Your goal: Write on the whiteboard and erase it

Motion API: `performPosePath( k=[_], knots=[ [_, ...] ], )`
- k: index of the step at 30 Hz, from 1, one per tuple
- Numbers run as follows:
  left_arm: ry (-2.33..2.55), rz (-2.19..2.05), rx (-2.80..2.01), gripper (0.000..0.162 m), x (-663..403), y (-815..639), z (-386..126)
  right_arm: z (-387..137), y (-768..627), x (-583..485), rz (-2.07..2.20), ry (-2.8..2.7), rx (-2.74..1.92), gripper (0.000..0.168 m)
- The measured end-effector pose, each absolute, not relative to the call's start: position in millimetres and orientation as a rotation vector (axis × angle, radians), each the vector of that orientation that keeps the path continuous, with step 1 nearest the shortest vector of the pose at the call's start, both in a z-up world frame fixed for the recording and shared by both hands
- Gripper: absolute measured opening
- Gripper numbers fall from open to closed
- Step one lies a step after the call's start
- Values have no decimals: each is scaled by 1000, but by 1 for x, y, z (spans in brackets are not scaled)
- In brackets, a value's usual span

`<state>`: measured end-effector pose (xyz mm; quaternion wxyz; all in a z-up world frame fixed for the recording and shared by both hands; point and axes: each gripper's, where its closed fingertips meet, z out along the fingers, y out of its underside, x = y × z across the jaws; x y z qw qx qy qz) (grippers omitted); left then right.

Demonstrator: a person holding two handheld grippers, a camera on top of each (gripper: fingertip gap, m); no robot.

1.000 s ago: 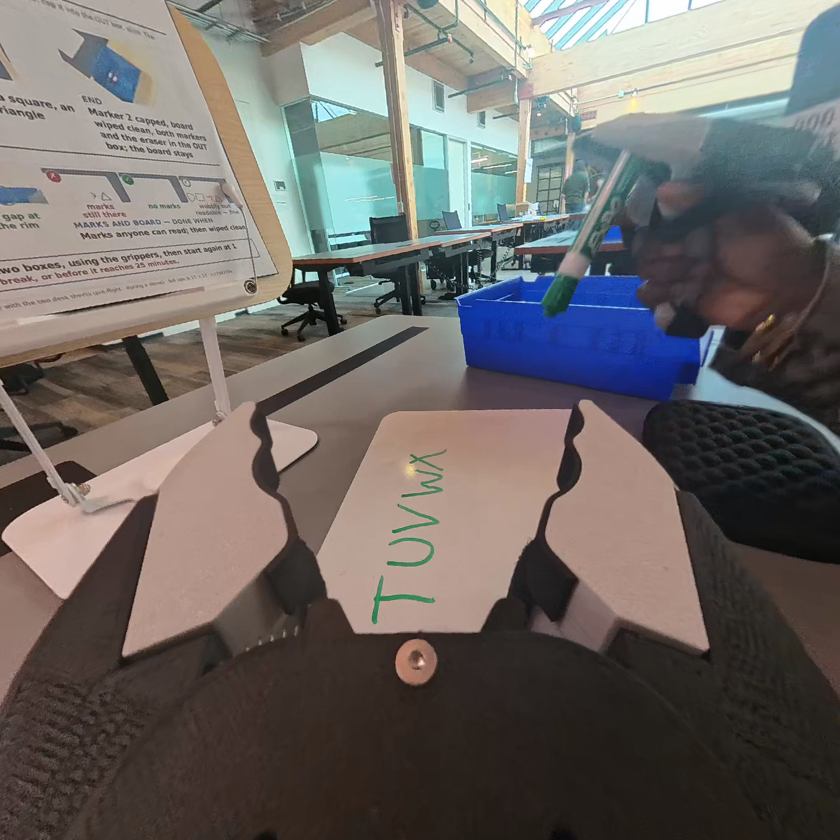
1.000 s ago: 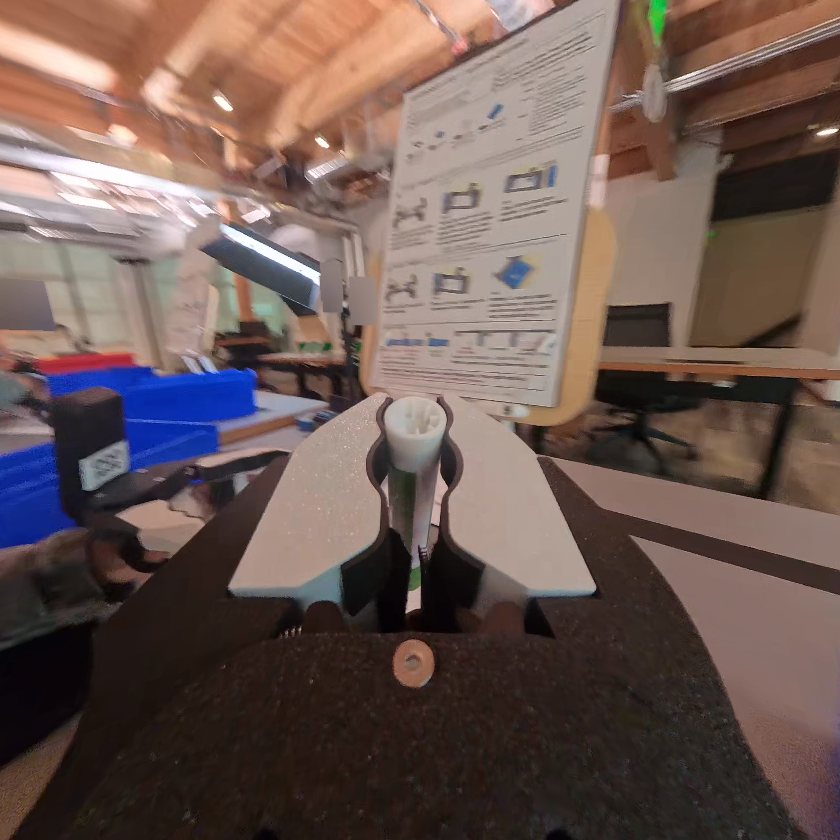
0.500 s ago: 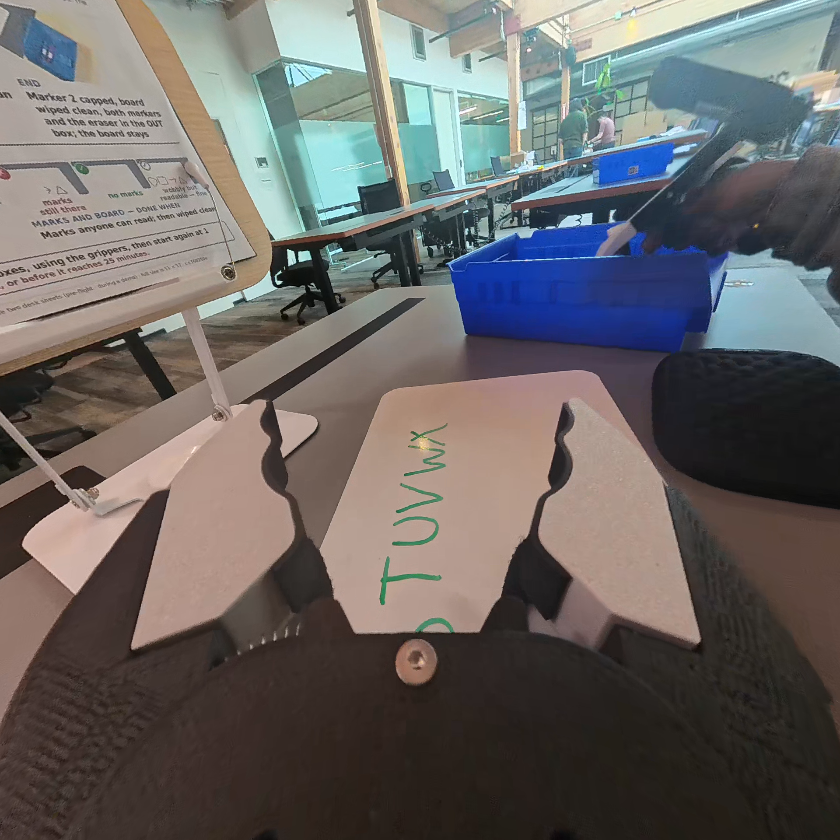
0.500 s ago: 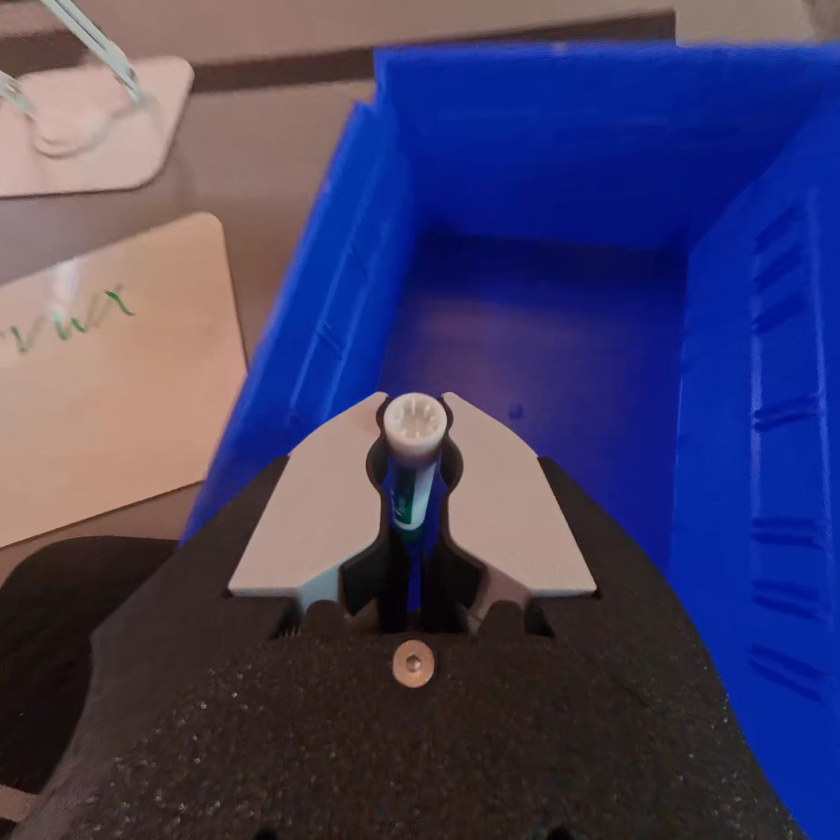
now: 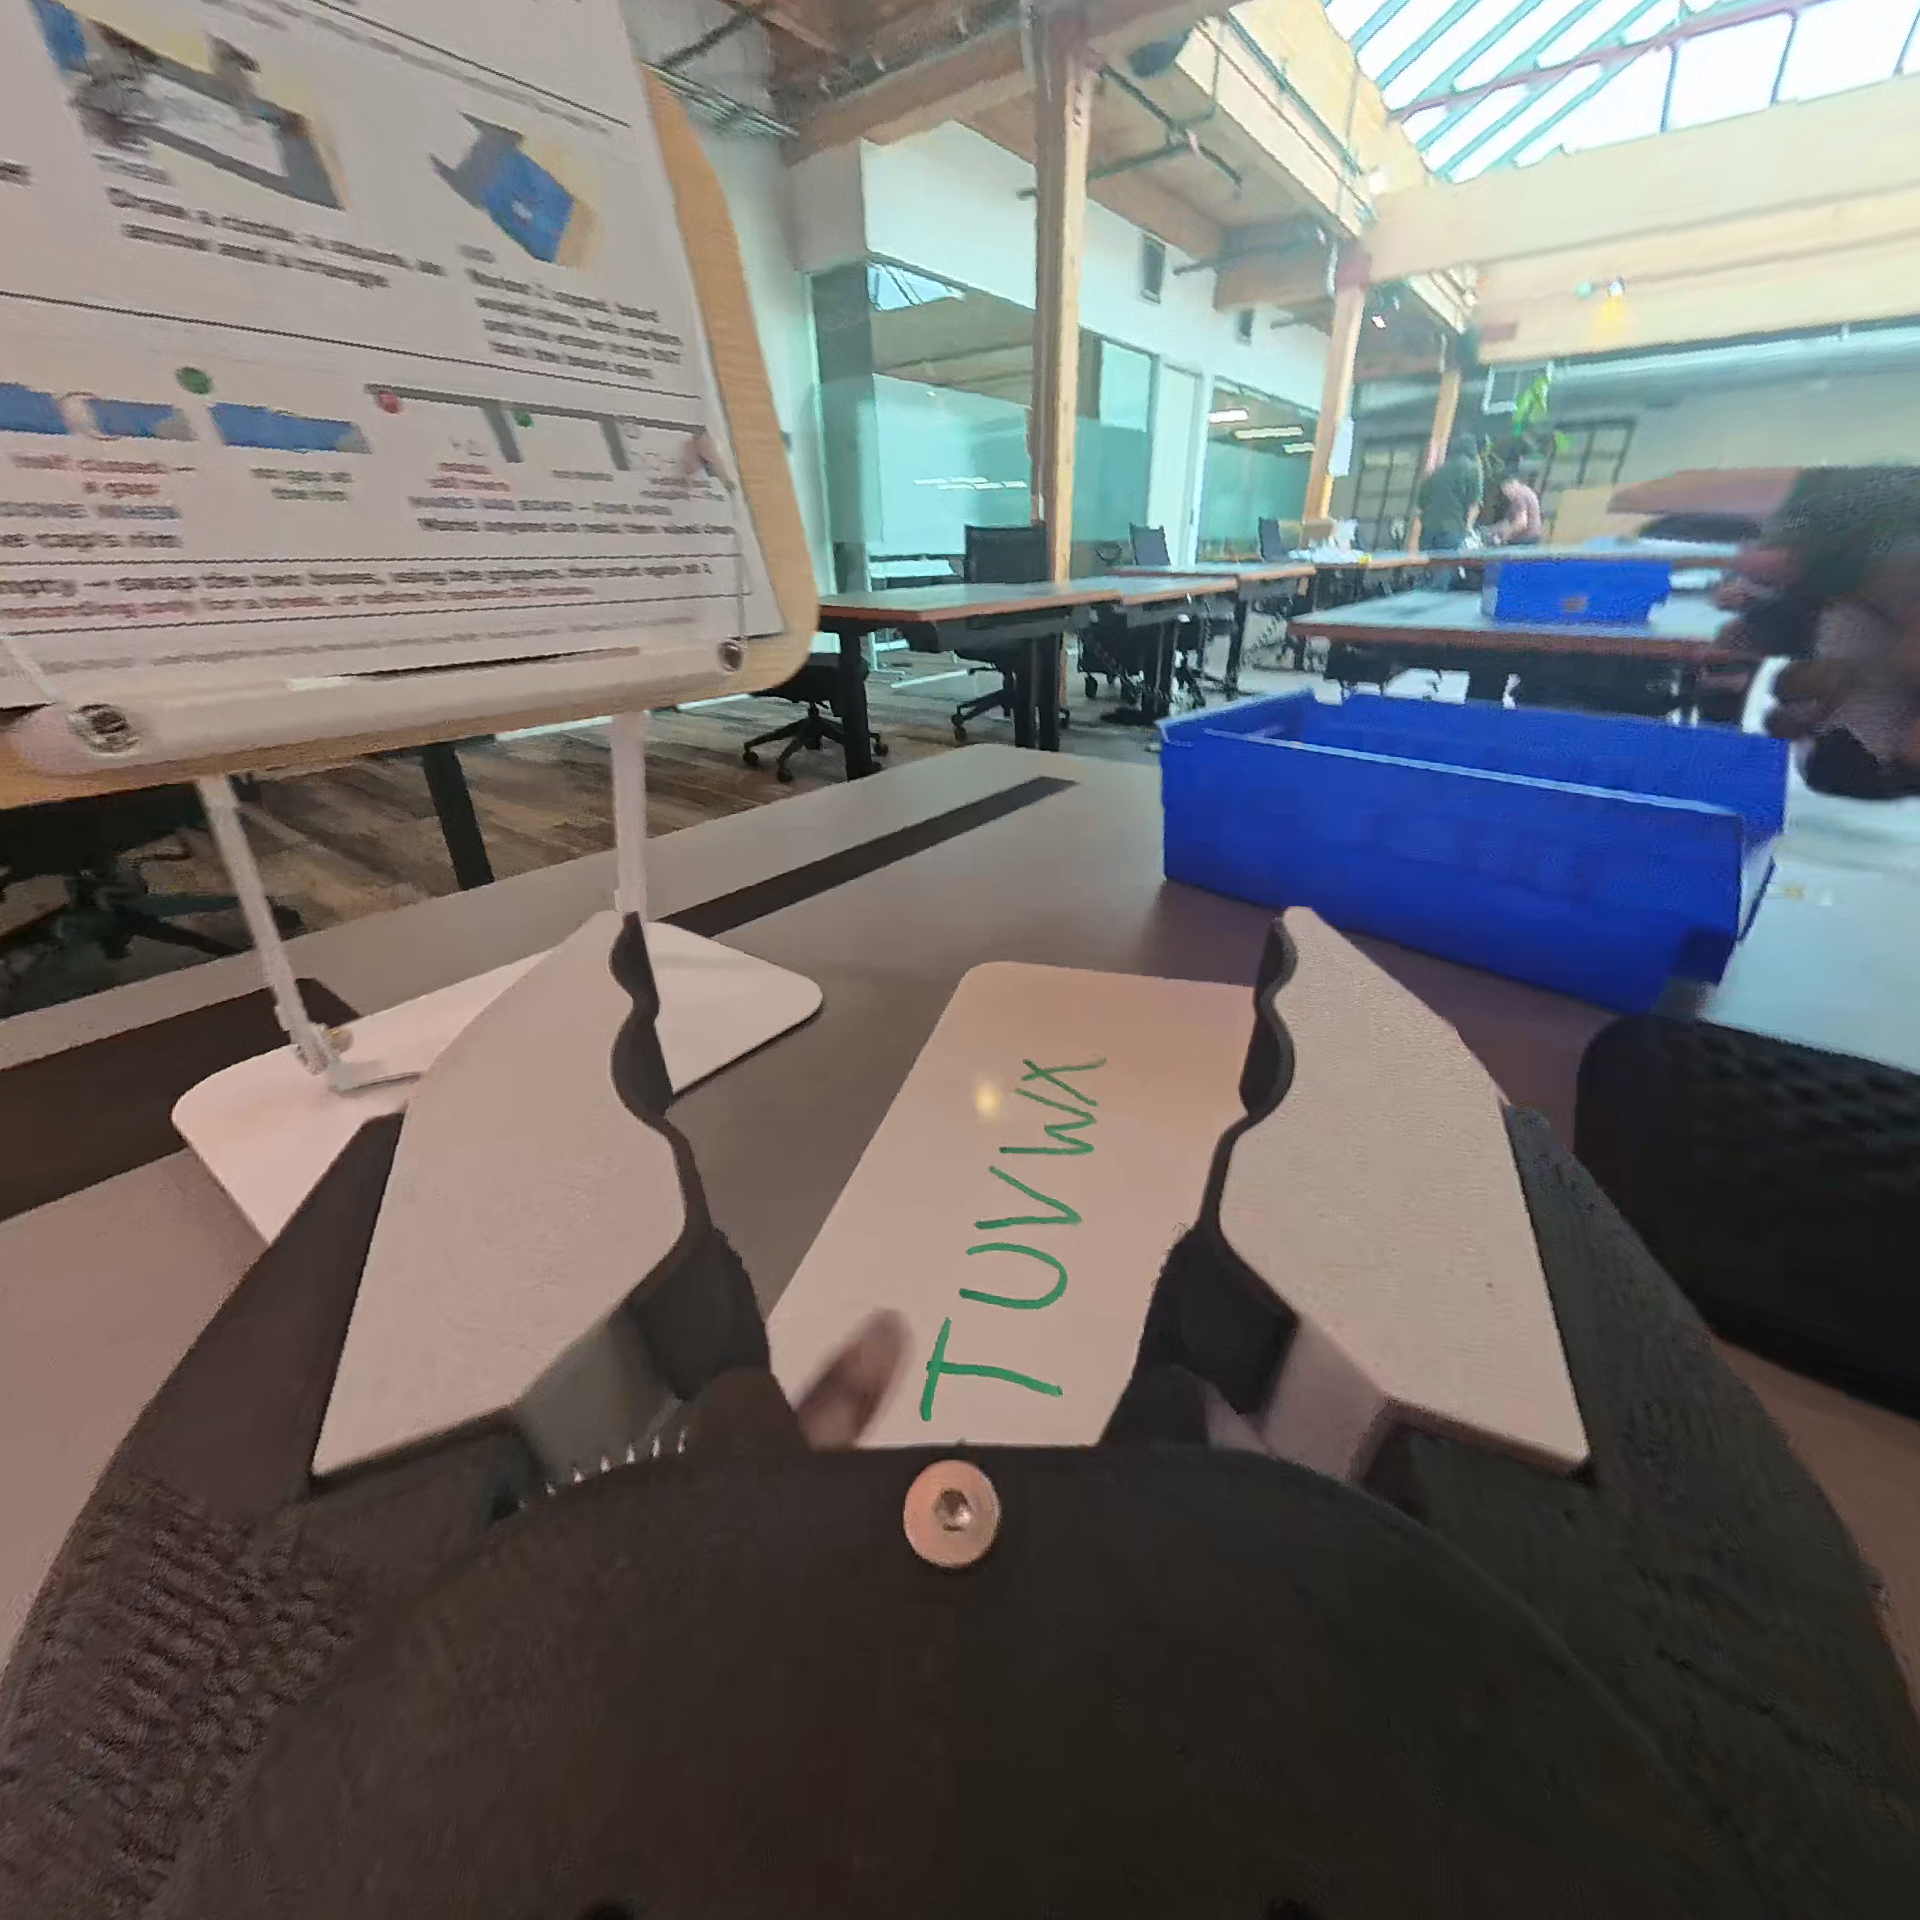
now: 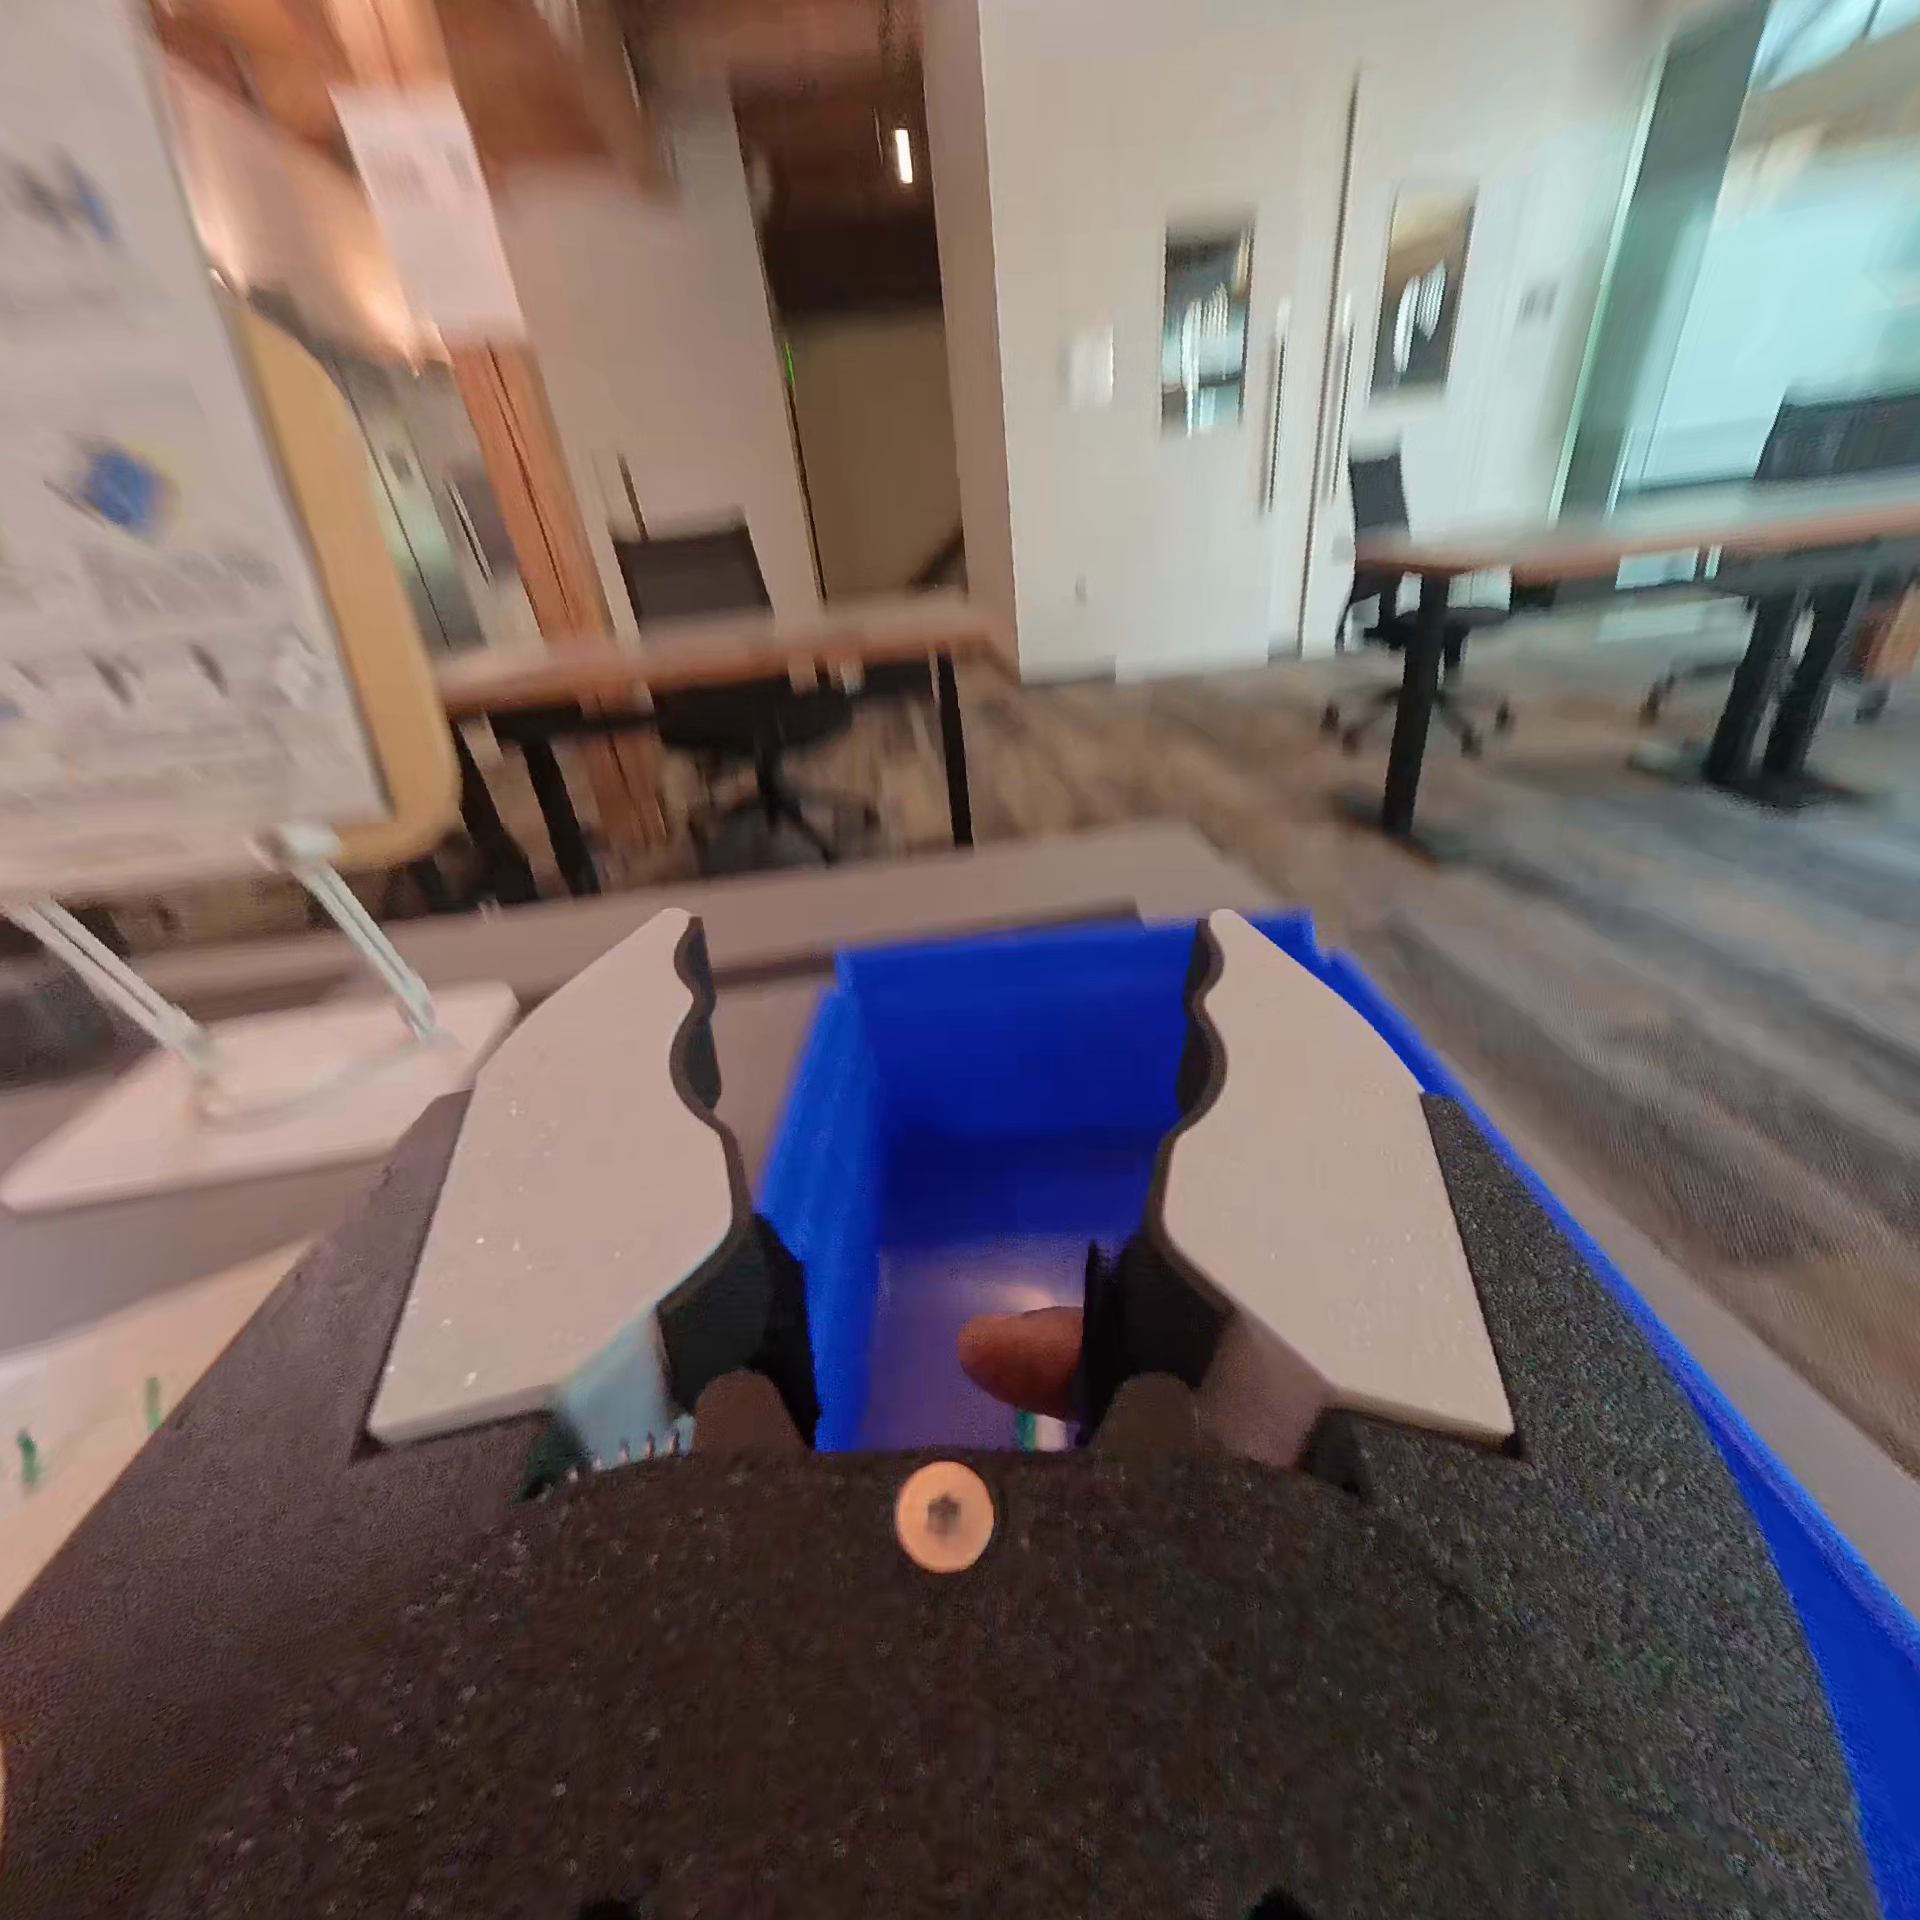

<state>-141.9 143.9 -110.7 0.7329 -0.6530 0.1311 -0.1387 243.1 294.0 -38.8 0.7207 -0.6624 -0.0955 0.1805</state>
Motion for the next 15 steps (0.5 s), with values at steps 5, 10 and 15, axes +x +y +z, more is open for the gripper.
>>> performPosePath(
  k=[5,10,15],
  knots=[
    [146,-426,-1464,19,-162,142,-109,16,219,181,484,-346,-1066,85],
    [278,-417,-1567,0,-144,136,-116,-56,168,75,657,-819,-1046,7],
    [534,-467,-1721,20,-109,73,-96,-121,173,40,796,-905,-1241,9]
  ],
)
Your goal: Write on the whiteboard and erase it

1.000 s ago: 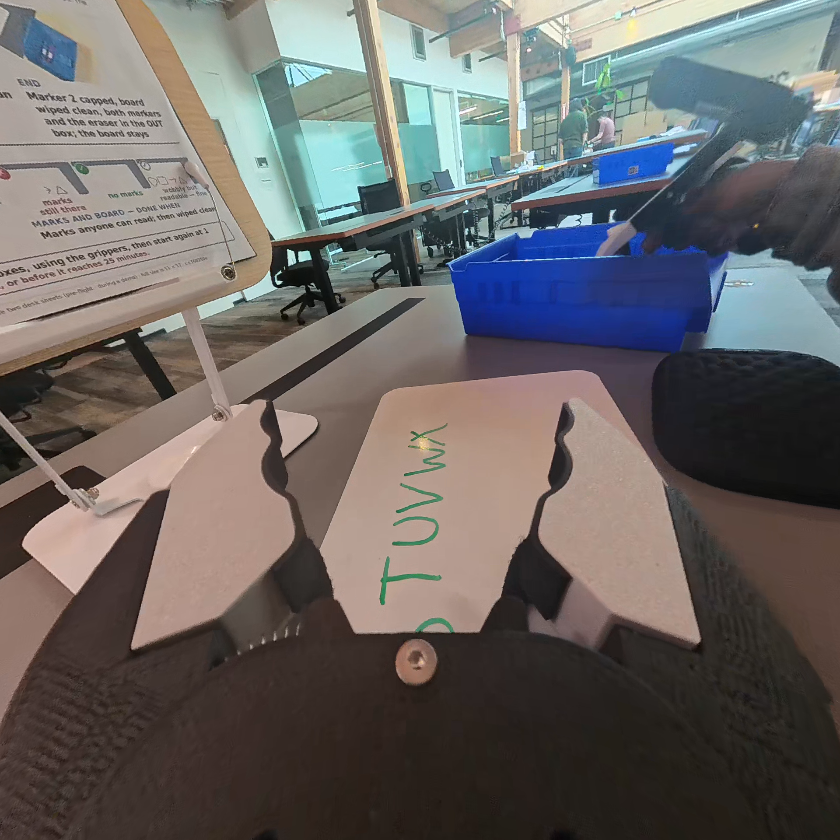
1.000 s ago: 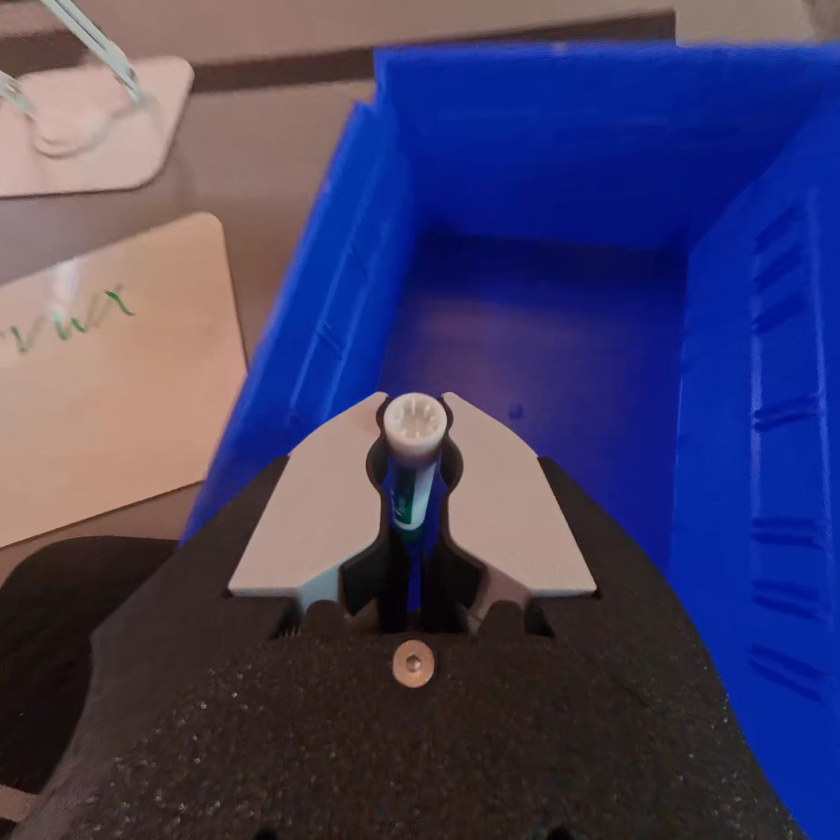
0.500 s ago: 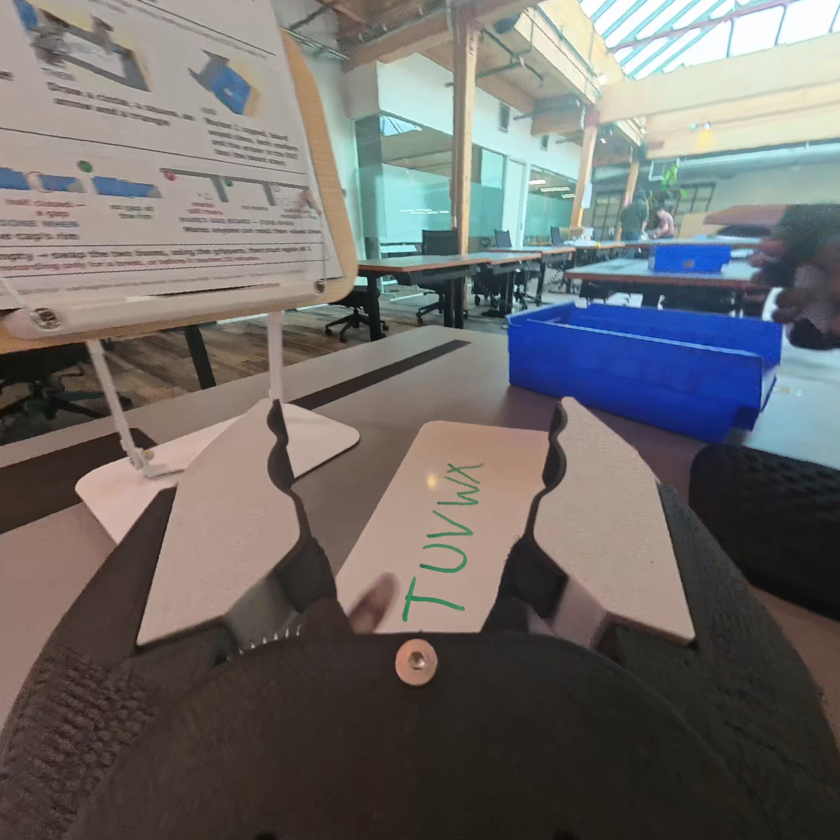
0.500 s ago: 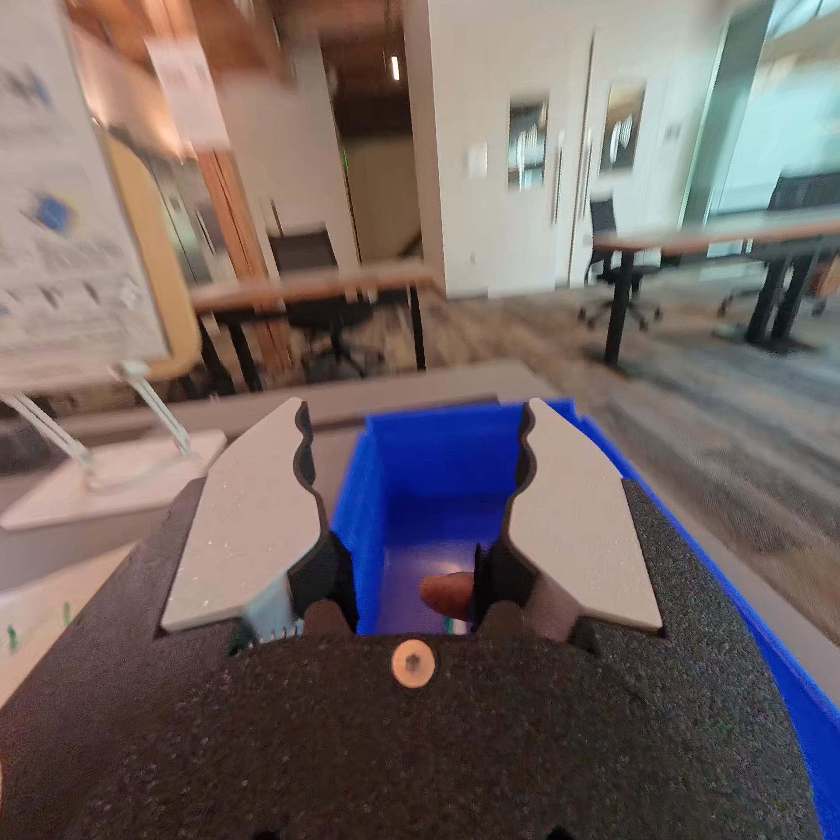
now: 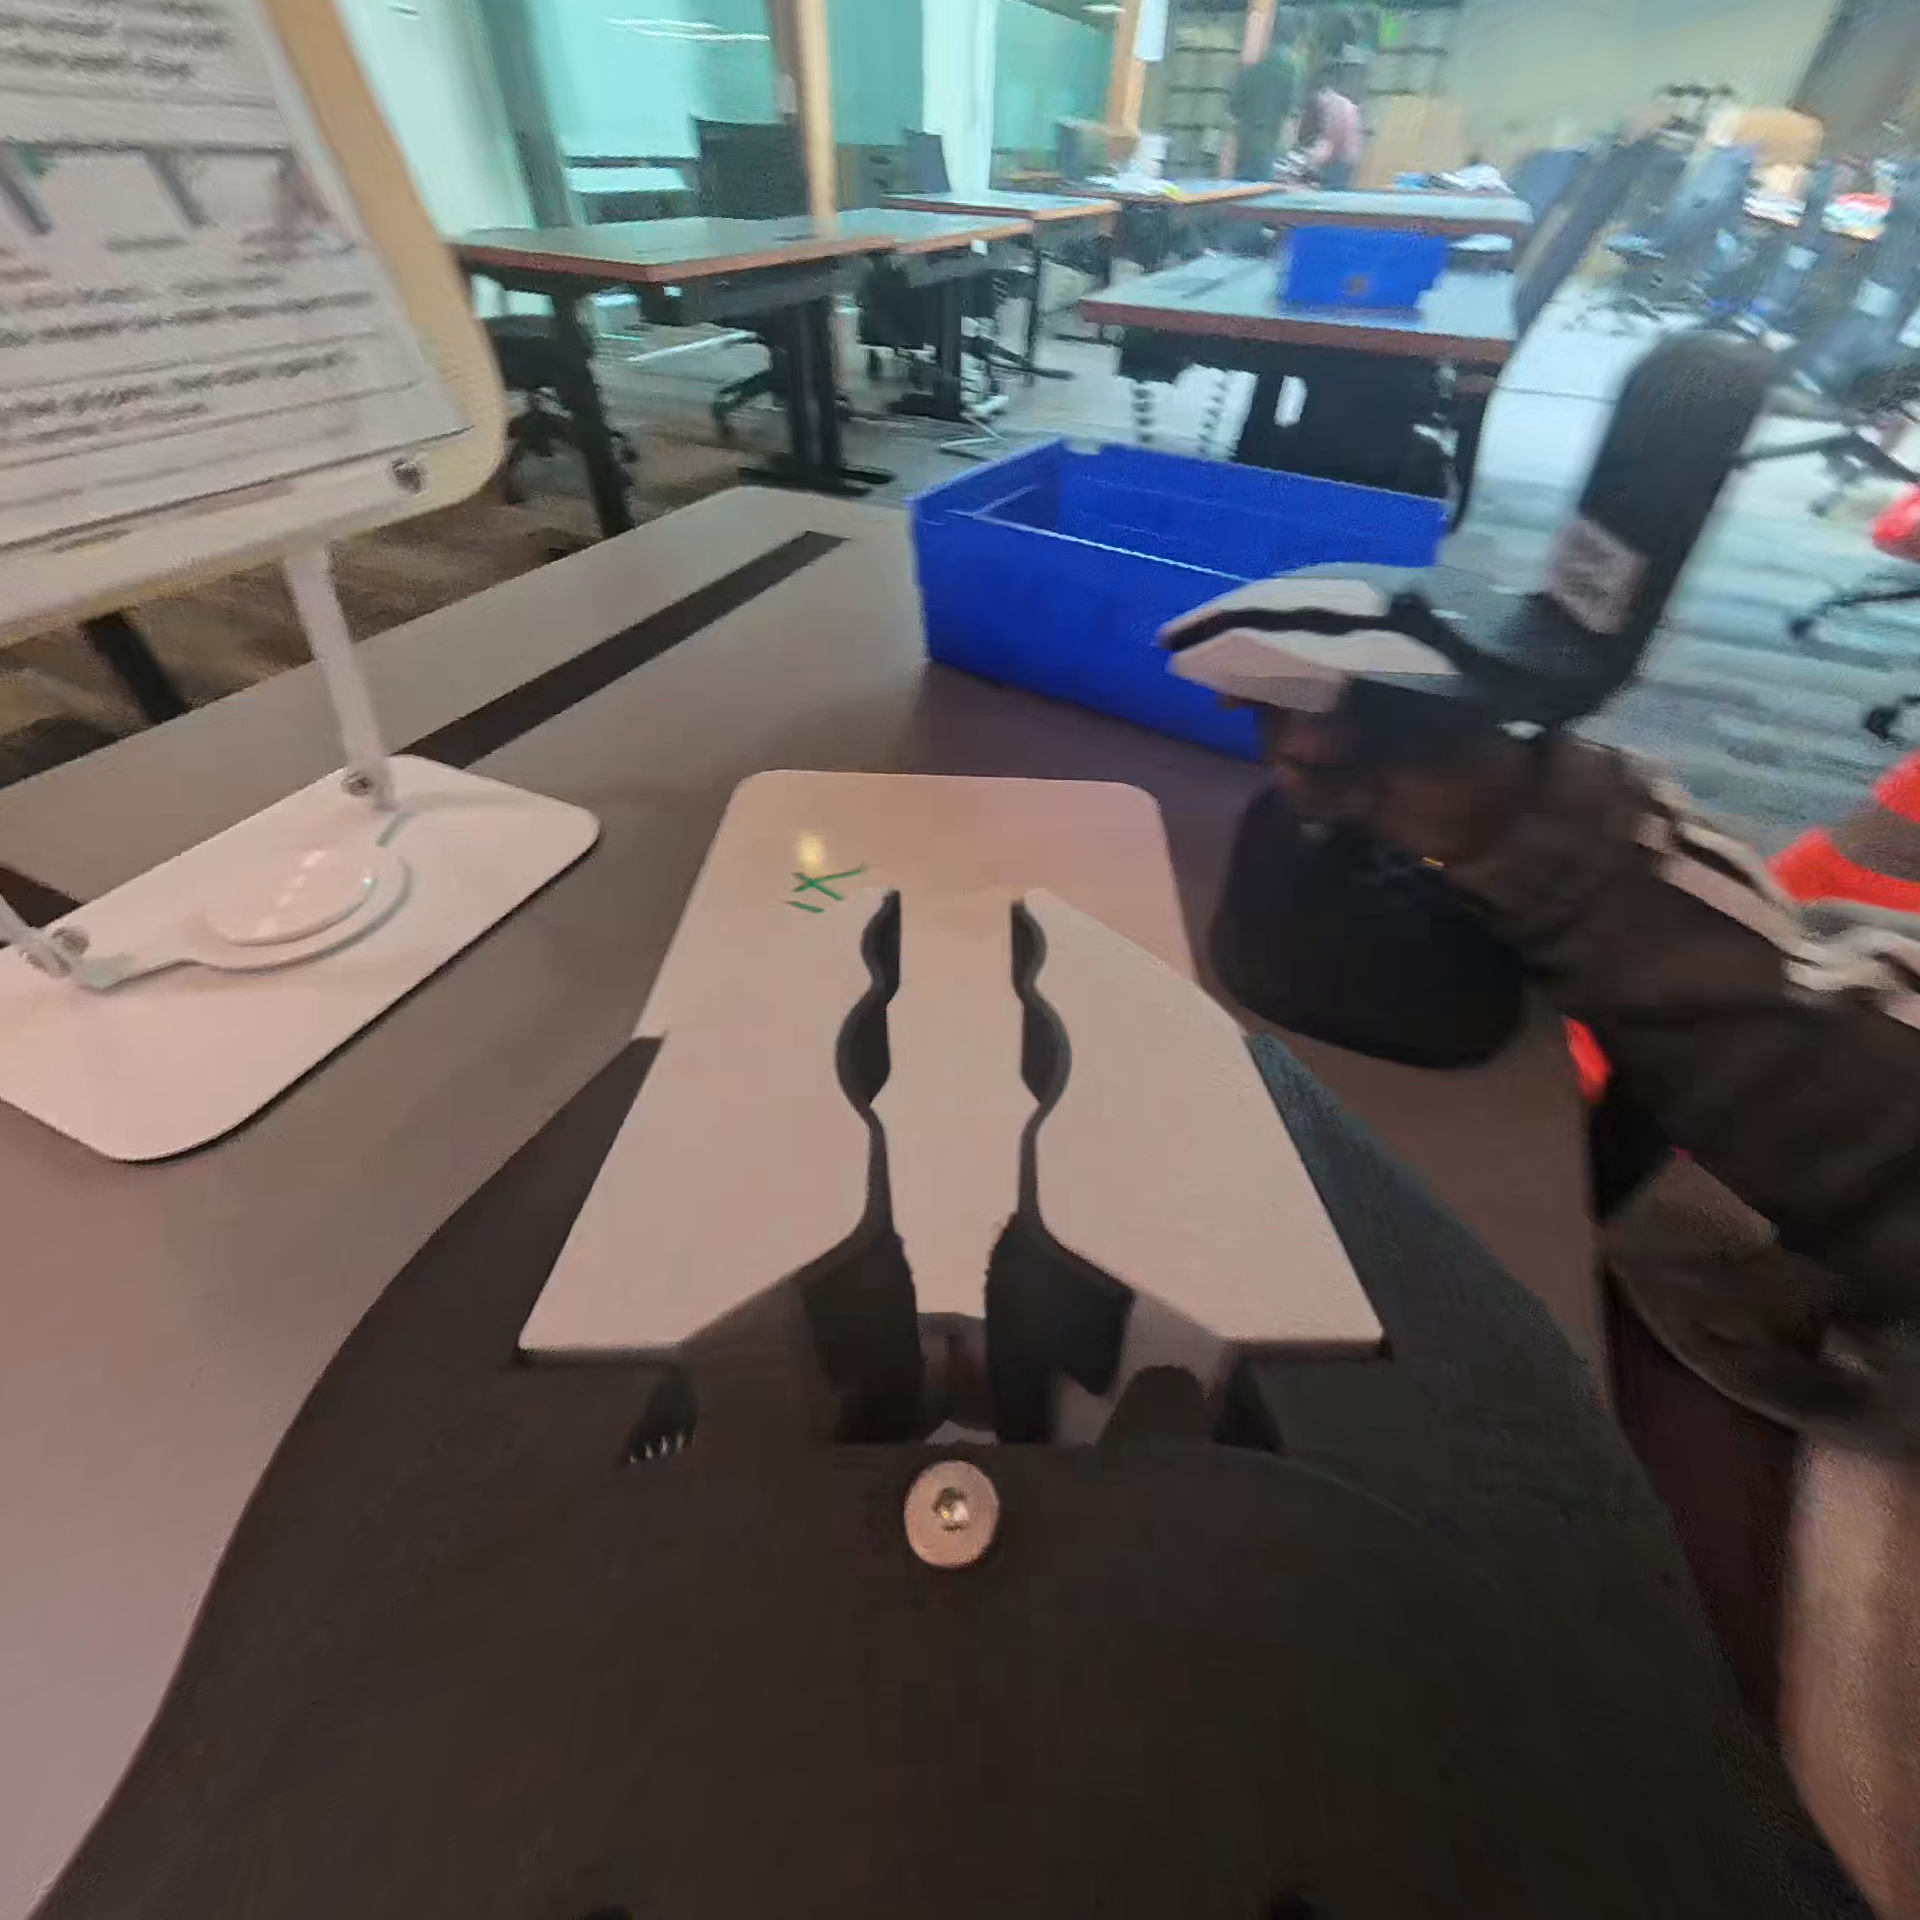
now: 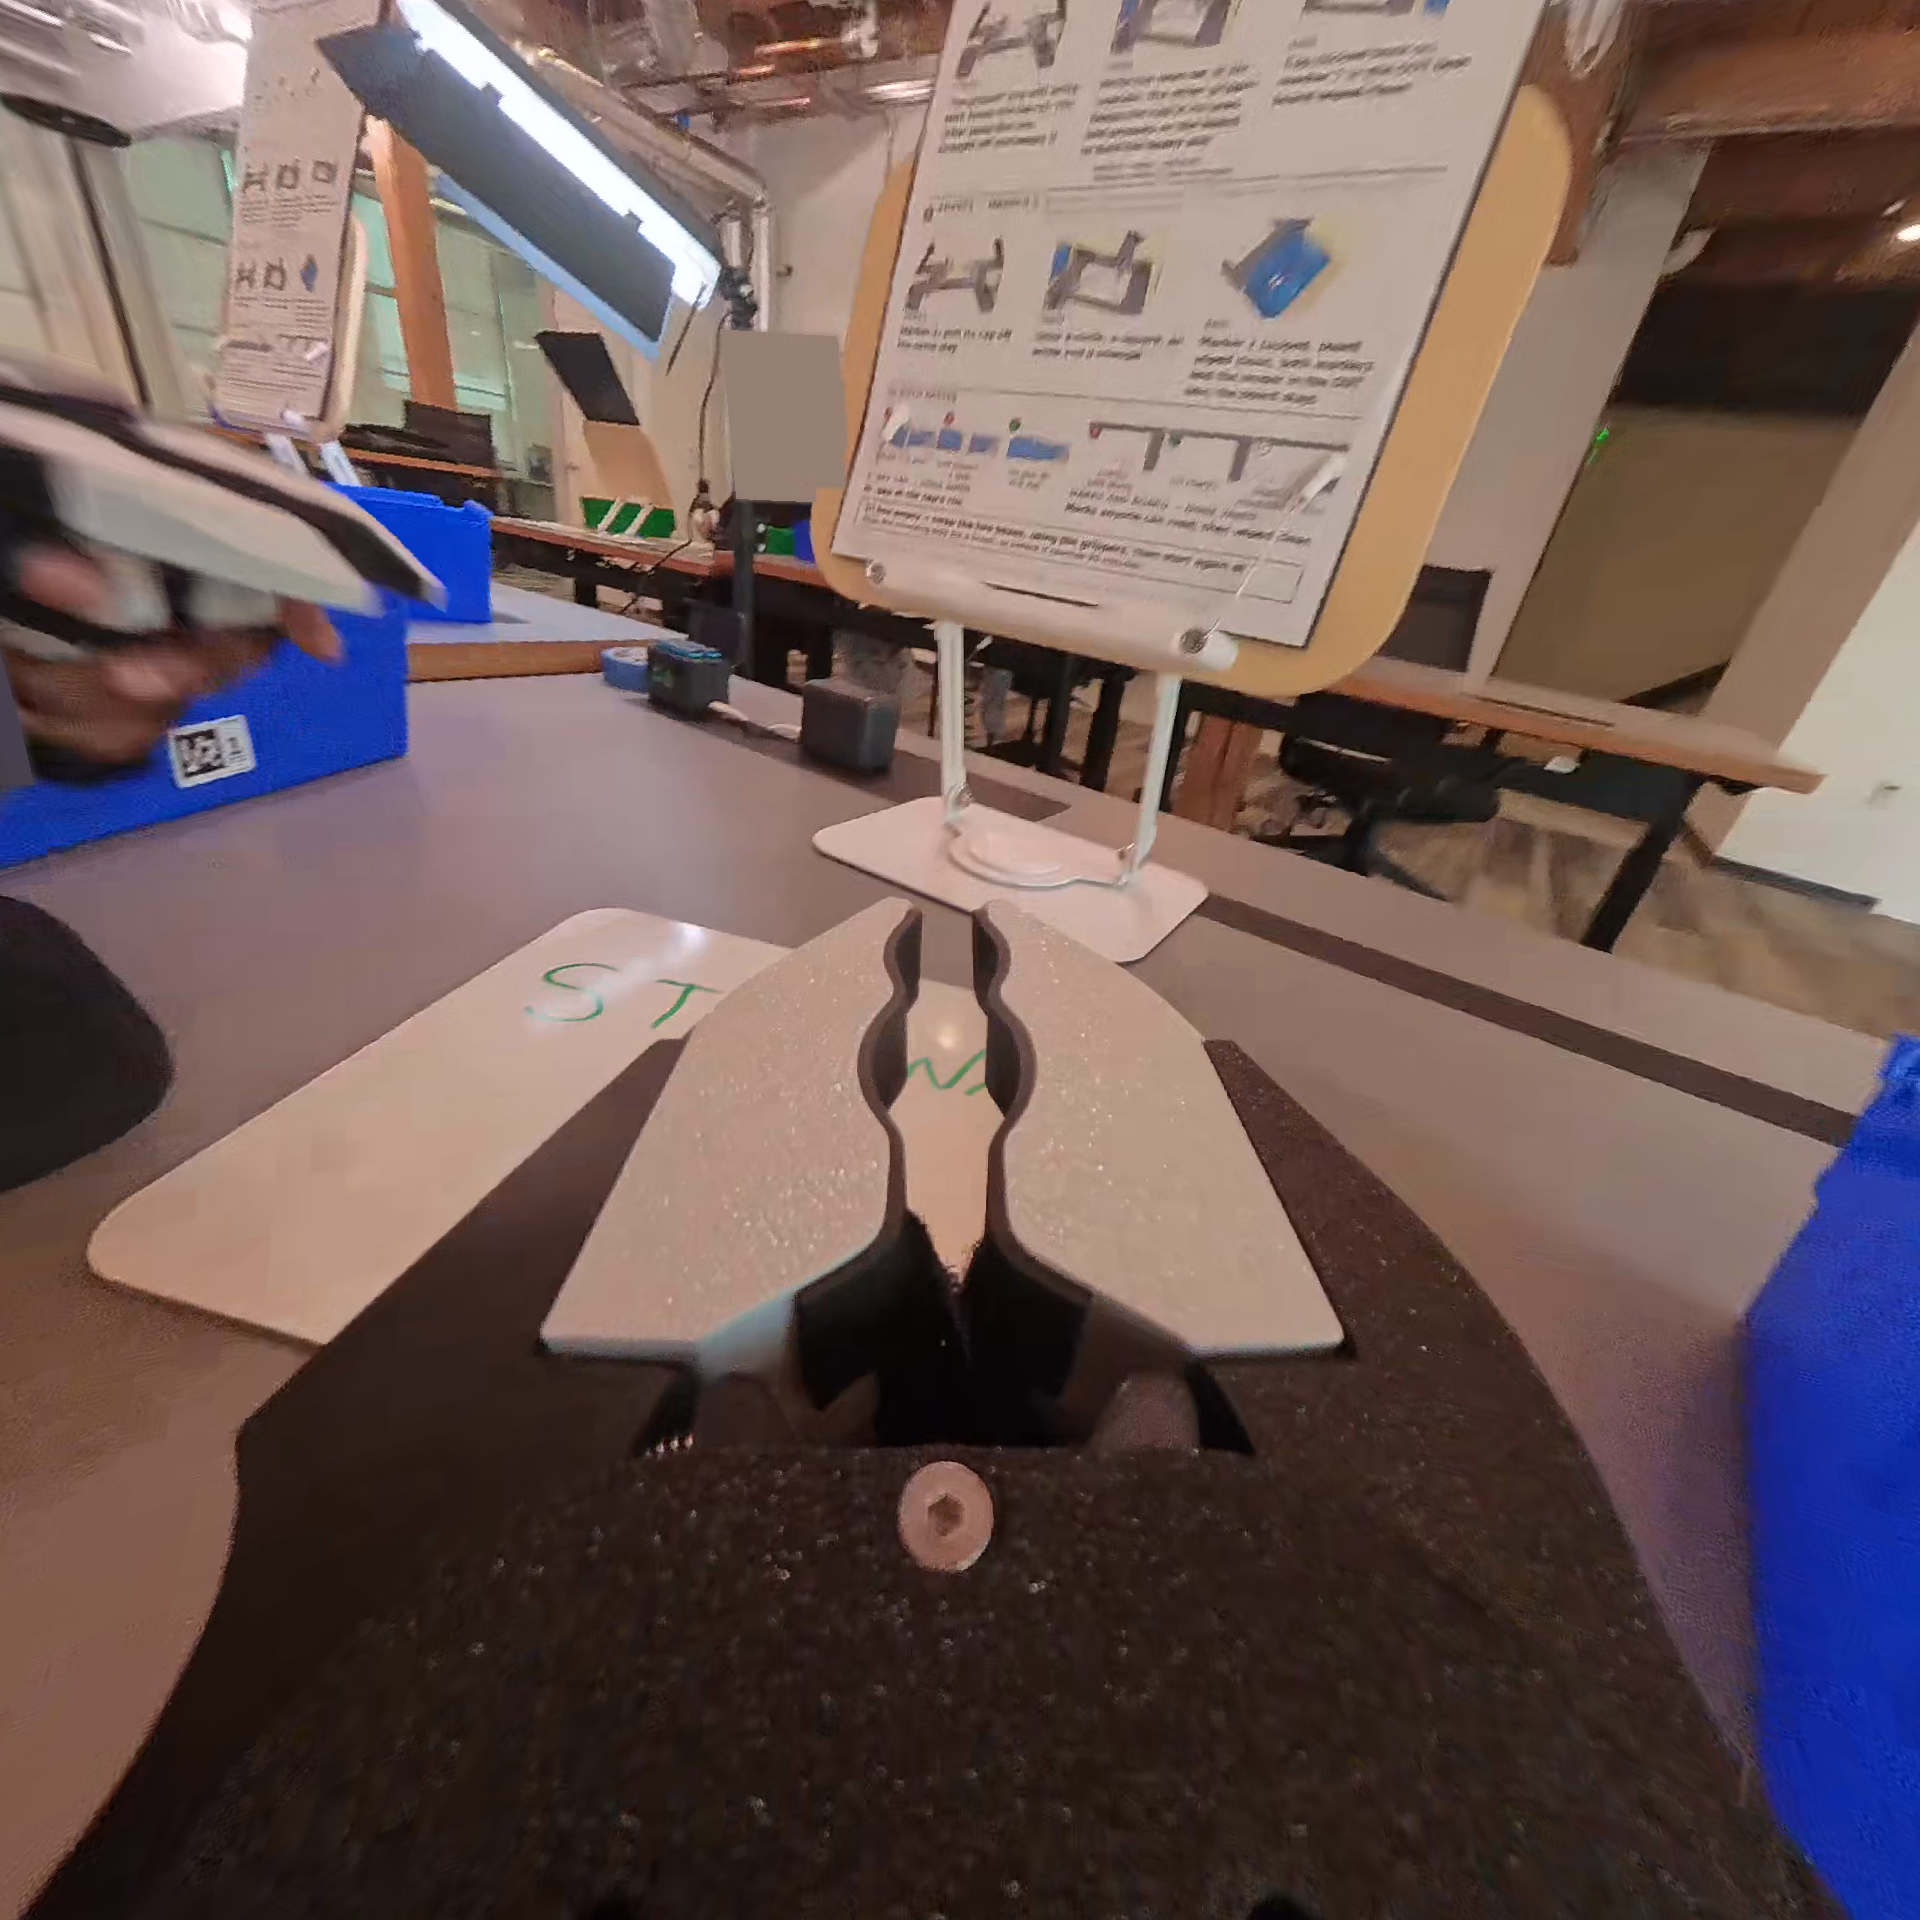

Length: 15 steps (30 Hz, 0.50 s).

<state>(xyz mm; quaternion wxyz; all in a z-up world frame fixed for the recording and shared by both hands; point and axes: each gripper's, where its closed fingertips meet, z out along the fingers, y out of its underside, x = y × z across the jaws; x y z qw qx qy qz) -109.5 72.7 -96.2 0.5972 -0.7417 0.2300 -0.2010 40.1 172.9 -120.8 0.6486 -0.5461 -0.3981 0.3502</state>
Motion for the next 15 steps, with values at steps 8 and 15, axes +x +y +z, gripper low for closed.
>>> performPosePath(
  k=[8,15],
  knots=[
    [629,-125,-1921,55,-225,-81,-54,-122,176,42,892,-852,-1276,15],
    [451,53,-2534,81,-355,-113,-194,-119,184,50,974,-746,-1285,16]
  ],
)
